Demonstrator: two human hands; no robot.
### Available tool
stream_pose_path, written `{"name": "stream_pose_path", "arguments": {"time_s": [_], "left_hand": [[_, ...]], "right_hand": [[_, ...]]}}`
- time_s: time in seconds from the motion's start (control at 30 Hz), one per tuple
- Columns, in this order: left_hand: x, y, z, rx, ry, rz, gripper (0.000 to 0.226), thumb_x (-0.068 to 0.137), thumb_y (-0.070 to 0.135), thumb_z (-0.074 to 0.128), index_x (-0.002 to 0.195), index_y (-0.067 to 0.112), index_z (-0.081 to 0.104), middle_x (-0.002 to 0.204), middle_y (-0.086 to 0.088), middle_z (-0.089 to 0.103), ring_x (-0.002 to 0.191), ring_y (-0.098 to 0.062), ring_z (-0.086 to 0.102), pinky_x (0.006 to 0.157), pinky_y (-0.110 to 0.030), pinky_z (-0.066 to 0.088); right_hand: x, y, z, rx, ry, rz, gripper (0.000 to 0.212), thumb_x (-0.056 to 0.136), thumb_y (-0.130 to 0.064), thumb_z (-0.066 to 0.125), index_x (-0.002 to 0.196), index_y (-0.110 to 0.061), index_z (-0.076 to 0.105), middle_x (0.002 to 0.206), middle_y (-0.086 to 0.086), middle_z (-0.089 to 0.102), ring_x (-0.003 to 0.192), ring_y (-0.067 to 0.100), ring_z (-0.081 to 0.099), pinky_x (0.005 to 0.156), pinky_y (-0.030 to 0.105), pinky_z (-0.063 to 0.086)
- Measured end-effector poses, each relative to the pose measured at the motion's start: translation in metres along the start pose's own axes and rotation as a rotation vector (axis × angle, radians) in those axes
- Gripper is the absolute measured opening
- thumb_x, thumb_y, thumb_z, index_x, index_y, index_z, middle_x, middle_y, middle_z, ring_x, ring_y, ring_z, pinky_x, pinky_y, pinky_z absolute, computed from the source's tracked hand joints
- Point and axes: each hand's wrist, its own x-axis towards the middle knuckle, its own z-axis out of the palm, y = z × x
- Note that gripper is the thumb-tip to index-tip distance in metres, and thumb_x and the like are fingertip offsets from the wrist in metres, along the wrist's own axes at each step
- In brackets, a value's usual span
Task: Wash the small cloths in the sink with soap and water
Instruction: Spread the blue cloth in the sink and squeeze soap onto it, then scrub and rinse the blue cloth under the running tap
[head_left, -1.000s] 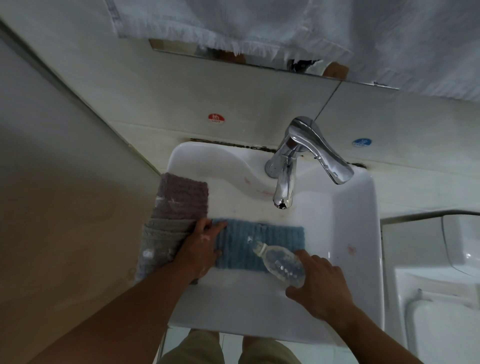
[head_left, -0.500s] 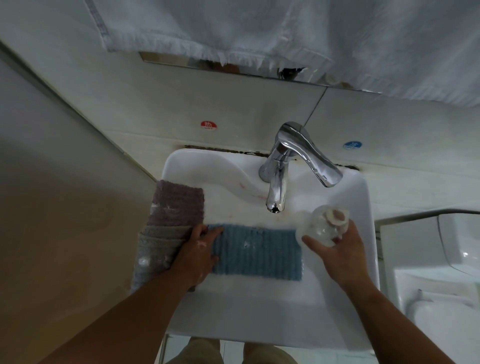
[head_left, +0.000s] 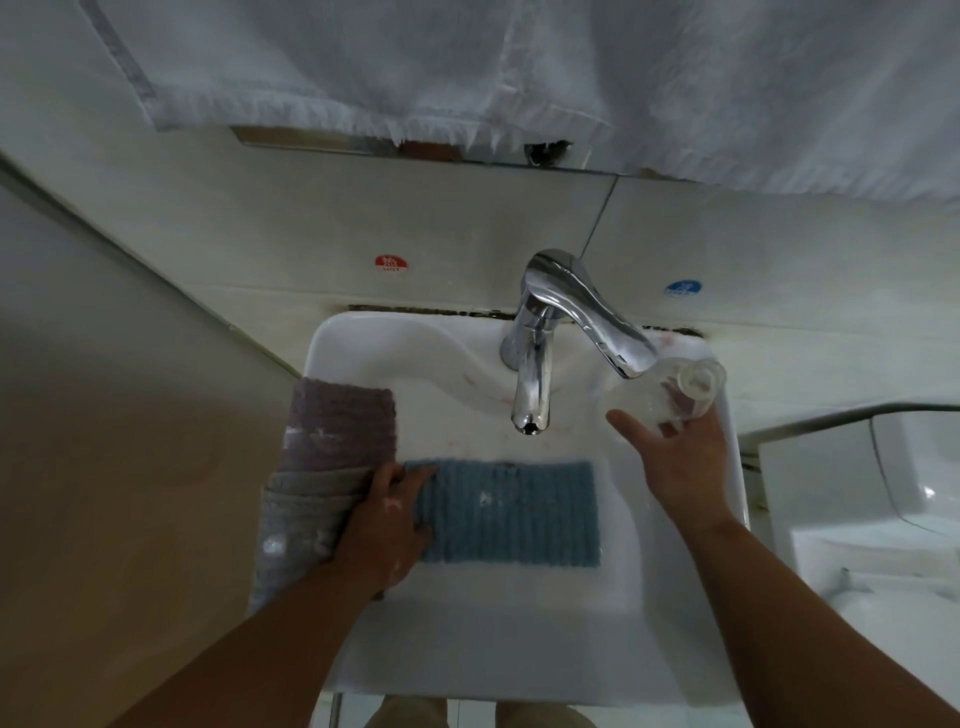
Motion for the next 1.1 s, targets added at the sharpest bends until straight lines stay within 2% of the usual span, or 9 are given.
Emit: {"name": "stream_pose_path", "arguments": {"time_s": [0.17,0.27,0.37,0.47,0.53,0.63,0.83,1.0,1.1], "left_hand": [[0.000,0.006,0.000,-0.031,0.063,-0.021,0.063,0.090,0.030,0.069,0.148,0.031,0.044,0.140,-0.003,0.034,0.116,-0.027,0.057,0.105,-0.036,0.046],[0.001,0.010,0.000,-0.031,0.061,-0.037,0.065,0.092,0.030,0.068,0.150,0.033,0.039,0.140,-0.003,0.035,0.116,-0.026,0.057,0.105,-0.036,0.047],[0.003,0.014,0.000,0.008,0.042,-0.055,0.064,0.093,0.030,0.067,0.151,0.031,0.039,0.140,-0.005,0.036,0.115,-0.027,0.058,0.105,-0.036,0.047],[0.004,0.016,-0.001,-0.004,0.060,-0.057,0.049,0.091,0.027,0.068,0.137,0.028,0.051,0.129,-0.005,0.044,0.105,-0.028,0.060,0.095,-0.038,0.051],[0.005,0.018,-0.001,-0.019,0.068,-0.052,0.032,0.090,0.026,0.069,0.120,0.027,0.058,0.116,-0.004,0.050,0.097,-0.027,0.060,0.086,-0.038,0.052],[0.005,0.019,0.000,-0.018,0.065,-0.052,0.011,0.091,0.025,0.068,0.098,0.023,0.060,0.097,-0.004,0.056,0.087,-0.026,0.059,0.076,-0.037,0.051],[0.001,0.021,-0.002,-0.106,0.009,-0.045,0.010,0.092,0.020,0.068,0.085,0.018,0.060,0.091,-0.002,0.054,0.084,-0.020,0.054,0.075,-0.032,0.045],[-0.009,0.037,-0.005,-0.415,-0.044,-0.119,0.018,0.090,0.011,0.065,0.077,0.012,0.053,0.064,0.005,0.053,0.054,-0.001,0.044,0.051,-0.016,0.036],[-0.015,0.051,-0.002,-0.536,-0.020,-0.096,0.010,0.092,0.010,0.063,0.086,0.018,0.062,0.074,0.003,0.065,0.062,-0.004,0.055,0.057,-0.015,0.042]], "right_hand": [[-0.010,0.001,0.001,-0.035,0.007,0.054,0.081,0.067,-0.038,0.092,0.134,-0.022,0.050,0.121,-0.007,0.063,0.100,0.009,0.063,0.079,0.013,0.048],[-0.028,0.011,0.007,-0.145,0.045,0.142,0.062,0.078,-0.027,0.085,0.128,-0.017,0.050,0.114,-0.001,0.064,0.087,0.009,0.064,0.070,0.016,0.044],[-0.063,0.031,0.020,-0.318,-0.044,0.100,0.049,0.084,-0.018,0.077,0.126,-0.018,0.053,0.118,0.005,0.063,0.095,0.015,0.063,0.081,0.027,0.045],[-0.083,0.036,0.032,-0.539,-0.379,-0.116,0.061,0.090,-0.022,0.067,0.146,-0.028,0.043,0.151,-0.002,0.039,0.134,0.018,0.039,0.105,0.038,0.043],[-0.081,0.033,0.037,-0.655,-0.544,-0.216,0.066,0.094,-0.030,0.062,0.154,-0.032,0.033,0.157,-0.007,0.029,0.141,0.018,0.027,0.113,0.042,0.038],[-0.073,0.033,0.043,-0.728,-0.562,-0.219,0.057,0.094,-0.037,0.061,0.147,-0.033,0.041,0.140,-0.008,0.045,0.127,0.015,0.039,0.106,0.036,0.045],[-0.070,0.037,0.039,-0.750,-0.602,-0.092,0.007,0.092,-0.034,0.060,0.096,-0.031,0.064,0.090,-0.011,0.058,0.085,0.010,0.053,0.073,0.023,0.047],[-0.077,0.036,0.026,-0.377,-0.654,0.035,0.012,0.091,-0.021,0.067,0.084,-0.020,0.057,0.077,-0.008,0.059,0.067,0.006,0.050,0.057,0.015,0.041],[-0.086,0.029,0.025,-0.141,-0.673,0.106,0.008,0.096,-0.017,0.064,0.091,-0.021,0.058,0.080,-0.003,0.063,0.070,0.012,0.056,0.064,0.023,0.050]]}}
